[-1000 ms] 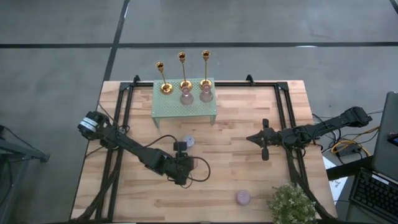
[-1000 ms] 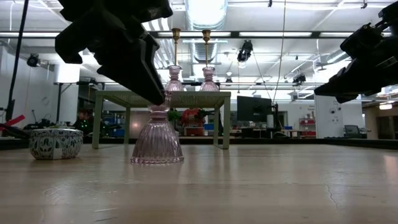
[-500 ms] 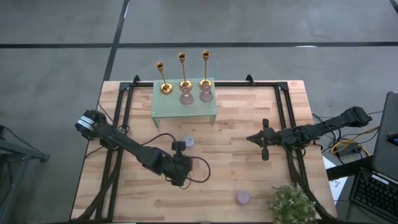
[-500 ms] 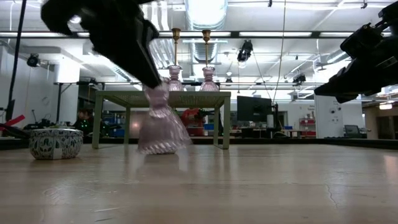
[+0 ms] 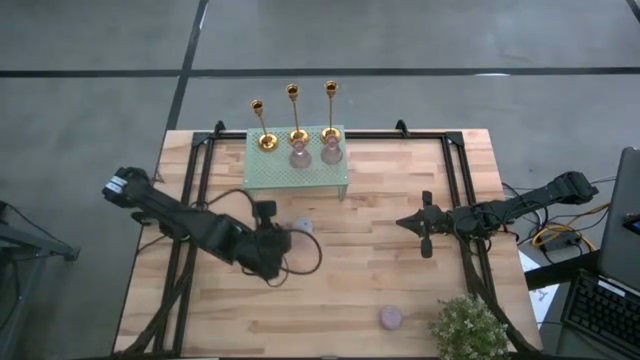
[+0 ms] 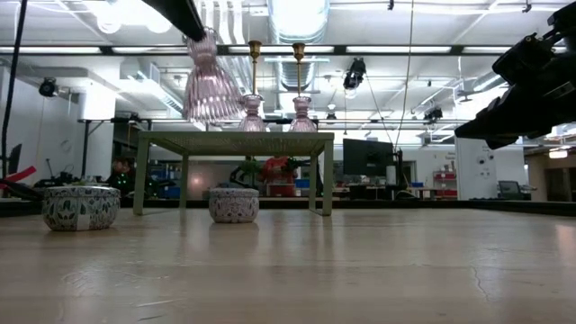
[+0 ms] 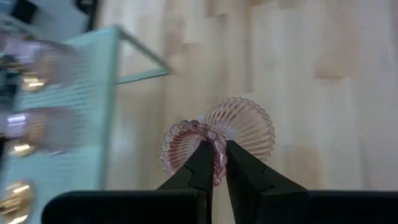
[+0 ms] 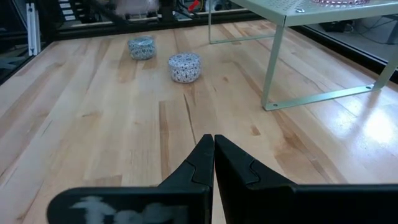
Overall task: Pick & Place candle stick holders
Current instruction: Put the pink glass candle holder on the shelf
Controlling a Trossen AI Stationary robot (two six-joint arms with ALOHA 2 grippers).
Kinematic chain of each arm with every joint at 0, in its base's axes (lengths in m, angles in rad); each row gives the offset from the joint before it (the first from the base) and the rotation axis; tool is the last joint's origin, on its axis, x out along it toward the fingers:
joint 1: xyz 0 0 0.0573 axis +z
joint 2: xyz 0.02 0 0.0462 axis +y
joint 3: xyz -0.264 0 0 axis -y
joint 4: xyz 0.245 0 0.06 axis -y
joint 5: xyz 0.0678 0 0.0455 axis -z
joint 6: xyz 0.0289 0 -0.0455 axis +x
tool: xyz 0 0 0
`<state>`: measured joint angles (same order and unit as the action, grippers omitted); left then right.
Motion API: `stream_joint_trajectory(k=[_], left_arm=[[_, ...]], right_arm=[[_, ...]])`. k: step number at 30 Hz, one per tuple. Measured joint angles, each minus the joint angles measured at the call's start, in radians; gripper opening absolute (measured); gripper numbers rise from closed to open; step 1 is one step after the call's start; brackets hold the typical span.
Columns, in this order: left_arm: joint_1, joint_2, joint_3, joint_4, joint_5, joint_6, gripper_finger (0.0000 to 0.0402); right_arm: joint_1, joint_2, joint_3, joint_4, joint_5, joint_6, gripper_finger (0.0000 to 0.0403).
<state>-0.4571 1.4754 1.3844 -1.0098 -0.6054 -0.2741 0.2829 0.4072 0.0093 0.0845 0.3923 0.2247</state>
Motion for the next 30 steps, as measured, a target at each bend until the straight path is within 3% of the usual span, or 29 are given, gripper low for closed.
stream_joint_trajectory(k=[5,14,22,30], left_arm=[[0.068,-0.059,0.027,-0.105,-0.08,0.008,0.0029],[0.319,-0.104,0.038,-0.188,-0.107,0.1,0.0029],[0.537,-0.103,0.045,-0.184,-0.036,0.202,0.0029],[0.654,-0.096,0.035,-0.146,0.021,0.234,0.003]], right_arm=[[0.0,0.0,0.0,0.0,0.0,0.0,0.0008],[0.0,0.0,0.0,0.0,0.0,0.0,0.0008],[0.0,0.0,0.0,0.0,0.0,0.0,0.0008],[0.0,0.0,0.0,0.0,0.0,0.0,0.0008]])
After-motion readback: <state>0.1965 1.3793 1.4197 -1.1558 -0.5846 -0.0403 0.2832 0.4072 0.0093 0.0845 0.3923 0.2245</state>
